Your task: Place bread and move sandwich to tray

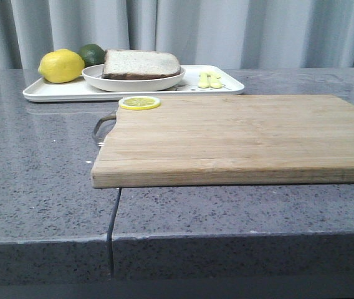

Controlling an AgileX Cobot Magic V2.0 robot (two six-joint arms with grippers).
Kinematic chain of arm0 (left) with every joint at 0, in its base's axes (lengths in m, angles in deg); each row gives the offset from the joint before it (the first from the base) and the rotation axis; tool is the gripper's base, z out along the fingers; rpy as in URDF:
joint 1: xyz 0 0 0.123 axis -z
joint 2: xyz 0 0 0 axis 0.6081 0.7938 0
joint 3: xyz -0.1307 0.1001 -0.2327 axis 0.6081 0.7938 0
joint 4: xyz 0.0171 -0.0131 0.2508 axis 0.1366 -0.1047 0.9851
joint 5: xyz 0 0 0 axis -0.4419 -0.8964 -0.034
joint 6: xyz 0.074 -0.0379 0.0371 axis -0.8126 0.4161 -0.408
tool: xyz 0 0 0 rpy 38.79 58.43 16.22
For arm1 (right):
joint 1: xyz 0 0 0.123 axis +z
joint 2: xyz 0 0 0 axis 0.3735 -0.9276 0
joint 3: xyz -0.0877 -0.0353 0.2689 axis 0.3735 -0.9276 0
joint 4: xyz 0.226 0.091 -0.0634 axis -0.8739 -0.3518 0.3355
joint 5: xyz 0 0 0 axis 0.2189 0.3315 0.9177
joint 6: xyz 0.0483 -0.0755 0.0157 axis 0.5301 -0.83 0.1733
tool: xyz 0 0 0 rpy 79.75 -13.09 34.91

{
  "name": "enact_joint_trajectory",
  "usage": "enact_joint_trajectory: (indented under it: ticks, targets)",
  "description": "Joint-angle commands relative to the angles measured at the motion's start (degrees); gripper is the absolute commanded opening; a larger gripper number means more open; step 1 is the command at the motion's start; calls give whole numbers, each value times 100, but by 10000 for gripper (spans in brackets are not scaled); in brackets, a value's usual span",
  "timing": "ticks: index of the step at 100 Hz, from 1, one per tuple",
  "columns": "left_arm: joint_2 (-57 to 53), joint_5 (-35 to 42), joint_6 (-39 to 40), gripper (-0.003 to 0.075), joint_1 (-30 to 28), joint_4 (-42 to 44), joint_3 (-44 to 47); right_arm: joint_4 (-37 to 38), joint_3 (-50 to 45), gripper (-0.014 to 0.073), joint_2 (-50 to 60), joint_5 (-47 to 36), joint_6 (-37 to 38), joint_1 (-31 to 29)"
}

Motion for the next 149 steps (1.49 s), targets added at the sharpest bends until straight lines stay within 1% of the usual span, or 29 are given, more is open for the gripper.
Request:
enact_joint_trajectory:
  ticks: [1, 35, 57, 63, 149]
  targets:
    - [-188, 467, 61, -19, 16, -40, 91, 707, -92, -116, 155, -414, 800, -137]
    - [-188, 467, 61, -19, 16, -40, 91, 686, -1038, -116, 1271, -419, 800, -677]
    - [-188, 467, 61, -19, 16, -40, 91, 686, -1452, -116, 1757, -440, 800, -745]
    - [-188, 467, 61, -19, 16, -40, 91, 686, -1472, -116, 1751, -348, 811, -745]
    - [-188, 467, 61, -19, 16, -40, 91, 686, -1467, -116, 1751, -366, 811, -745]
